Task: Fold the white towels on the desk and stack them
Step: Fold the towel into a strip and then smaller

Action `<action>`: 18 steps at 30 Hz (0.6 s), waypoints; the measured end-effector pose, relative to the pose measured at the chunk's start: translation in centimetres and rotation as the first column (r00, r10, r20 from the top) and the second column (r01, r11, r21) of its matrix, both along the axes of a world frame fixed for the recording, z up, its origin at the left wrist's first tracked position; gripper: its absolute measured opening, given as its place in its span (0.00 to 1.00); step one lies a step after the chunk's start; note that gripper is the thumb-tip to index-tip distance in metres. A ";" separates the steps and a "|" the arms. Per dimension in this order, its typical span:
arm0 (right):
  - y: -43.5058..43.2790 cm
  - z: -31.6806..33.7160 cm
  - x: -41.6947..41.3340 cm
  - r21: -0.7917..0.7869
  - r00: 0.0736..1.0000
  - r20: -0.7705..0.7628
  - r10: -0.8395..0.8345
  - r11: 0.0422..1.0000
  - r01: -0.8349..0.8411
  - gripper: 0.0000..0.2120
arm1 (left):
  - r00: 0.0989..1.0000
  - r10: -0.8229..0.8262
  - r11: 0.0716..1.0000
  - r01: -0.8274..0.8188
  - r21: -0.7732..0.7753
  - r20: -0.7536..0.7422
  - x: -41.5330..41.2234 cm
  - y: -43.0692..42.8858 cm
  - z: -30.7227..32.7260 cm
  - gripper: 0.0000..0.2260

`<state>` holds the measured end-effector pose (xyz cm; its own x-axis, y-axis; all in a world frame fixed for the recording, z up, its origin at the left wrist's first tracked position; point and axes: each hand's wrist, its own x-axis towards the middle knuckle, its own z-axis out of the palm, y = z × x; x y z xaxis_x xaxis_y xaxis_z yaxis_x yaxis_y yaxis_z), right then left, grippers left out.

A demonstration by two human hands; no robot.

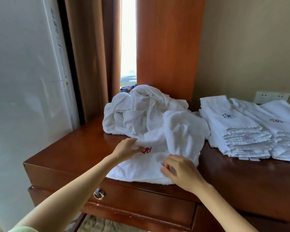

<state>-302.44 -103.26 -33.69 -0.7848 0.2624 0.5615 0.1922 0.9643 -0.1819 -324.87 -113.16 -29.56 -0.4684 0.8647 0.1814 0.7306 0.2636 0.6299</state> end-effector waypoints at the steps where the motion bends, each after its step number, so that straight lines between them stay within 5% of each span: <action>1: 0.1 0.0 0.1 -0.021 0.999 -0.020 -0.033 0.999 0.033 0.12 | 0.997 -0.015 0.998 0.011 0.062 0.074 0.0 0.3 -0.2 0.13; 3: 0.5 -0.1 0.2 0.007 0.985 -0.092 -0.149 0.989 0.150 0.13 | 0.978 0.011 0.982 -0.050 0.181 0.210 -0.2 0.5 -0.3 0.05; 6: 1.6 0.0 -0.1 0.052 0.900 -0.105 -0.423 0.902 0.429 0.37 | 0.894 0.067 0.970 -0.162 0.179 0.444 -0.9 0.3 0.9 0.06; 9: 1.6 1.2 -1.3 -0.294 0.862 0.195 -0.468 0.810 0.507 0.53 | 0.882 0.093 0.996 -0.077 -0.054 0.462 -0.2 0.4 2.2 0.15; 12: 1.7 2.4 -2.4 -0.504 0.935 0.289 -0.206 0.798 0.331 0.47 | 0.915 0.051 0.963 0.061 -0.262 0.400 1.9 1.7 2.6 0.26; 15: 3.3 4.7 -2.2 -0.731 0.962 0.267 0.056 0.662 0.164 0.27 | 0.943 -0.064 0.908 0.191 -0.372 0.328 3.8 3.3 2.0 0.30; 16: 4.3 5.4 -1.9 -0.749 0.968 0.245 0.056 0.645 0.152 0.20 | 0.937 -0.086 0.911 0.211 -0.355 0.337 4.1 3.6 1.7 0.29; 18: 6.8 6.6 -1.3 -0.569 0.963 0.223 -0.155 0.781 0.257 0.21 | 0.908 -0.179 0.916 0.294 -0.272 0.378 4.3 3.6 1.3 0.26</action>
<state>-303.74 -96.46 -27.11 -0.7362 0.6660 0.1202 0.4486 0.6133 -0.6501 -320.60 -109.59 -28.29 -0.2256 0.9410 -0.2522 0.5535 0.3368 0.7617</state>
